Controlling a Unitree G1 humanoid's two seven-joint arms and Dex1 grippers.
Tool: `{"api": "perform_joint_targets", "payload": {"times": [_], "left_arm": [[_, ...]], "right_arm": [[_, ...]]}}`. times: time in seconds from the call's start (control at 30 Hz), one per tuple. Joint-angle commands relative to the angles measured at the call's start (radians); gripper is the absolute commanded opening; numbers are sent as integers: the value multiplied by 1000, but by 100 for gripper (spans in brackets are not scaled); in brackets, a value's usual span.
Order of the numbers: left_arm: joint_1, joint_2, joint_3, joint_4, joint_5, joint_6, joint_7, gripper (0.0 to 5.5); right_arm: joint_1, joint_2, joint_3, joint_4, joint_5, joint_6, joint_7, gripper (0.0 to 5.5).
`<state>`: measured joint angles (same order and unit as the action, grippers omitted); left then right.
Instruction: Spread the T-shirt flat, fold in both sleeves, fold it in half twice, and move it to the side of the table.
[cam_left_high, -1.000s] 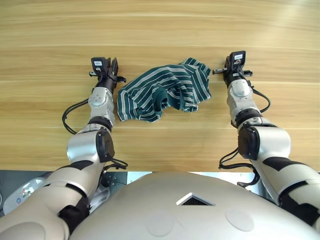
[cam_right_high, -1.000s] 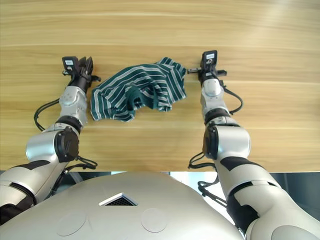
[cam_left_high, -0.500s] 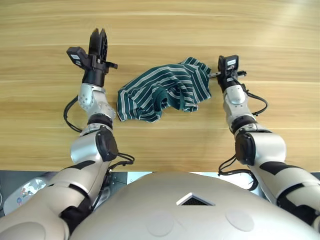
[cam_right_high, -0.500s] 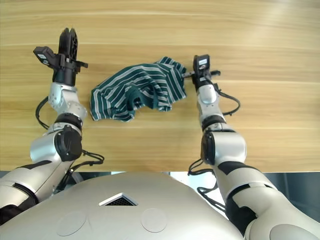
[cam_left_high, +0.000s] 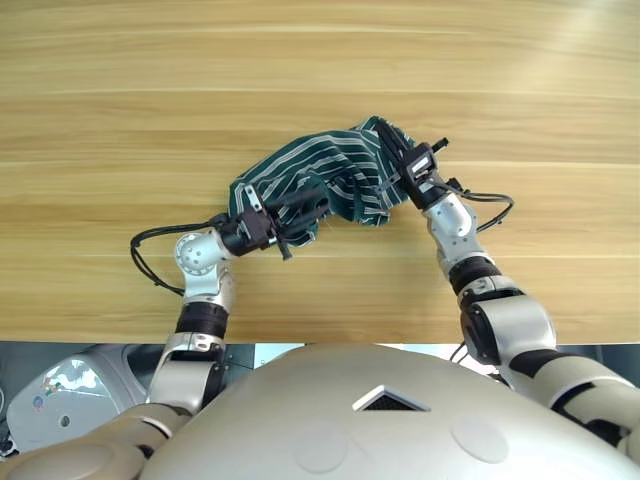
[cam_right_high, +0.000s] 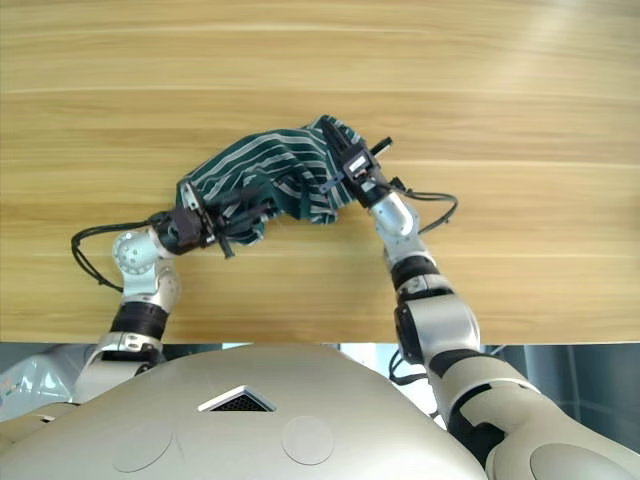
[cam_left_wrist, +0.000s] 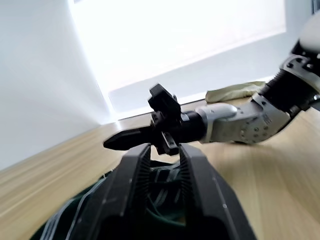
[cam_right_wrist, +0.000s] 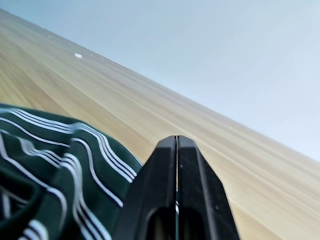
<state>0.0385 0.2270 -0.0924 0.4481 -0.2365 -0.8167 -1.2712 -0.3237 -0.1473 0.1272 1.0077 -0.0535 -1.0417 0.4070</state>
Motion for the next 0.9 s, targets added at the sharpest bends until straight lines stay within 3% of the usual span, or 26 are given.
{"api": "perform_joint_targets", "payload": {"times": [0.03,0.13,0.3,0.5,0.6,0.9], "left_arm": [[23,77,-31,0,134,-37,82,107],[8,123,-15,27,191,-57,174,107],[13,189,-15,-23,290,-86,307,107],[124,275,-96,-355,-77,-12,234,107],[141,304,-83,-422,-181,25,221,107],[21,345,-55,-125,378,-19,460,107]], "right_arm": [[46,-19,7,-107,80,16,97,6],[81,-27,13,-185,120,48,147,6],[85,-171,84,-187,-267,118,-46,6],[51,-227,167,-133,-511,243,-272,6],[14,-237,239,-60,-619,327,-390,6],[2,-263,362,-50,-674,359,-491,6]]}}
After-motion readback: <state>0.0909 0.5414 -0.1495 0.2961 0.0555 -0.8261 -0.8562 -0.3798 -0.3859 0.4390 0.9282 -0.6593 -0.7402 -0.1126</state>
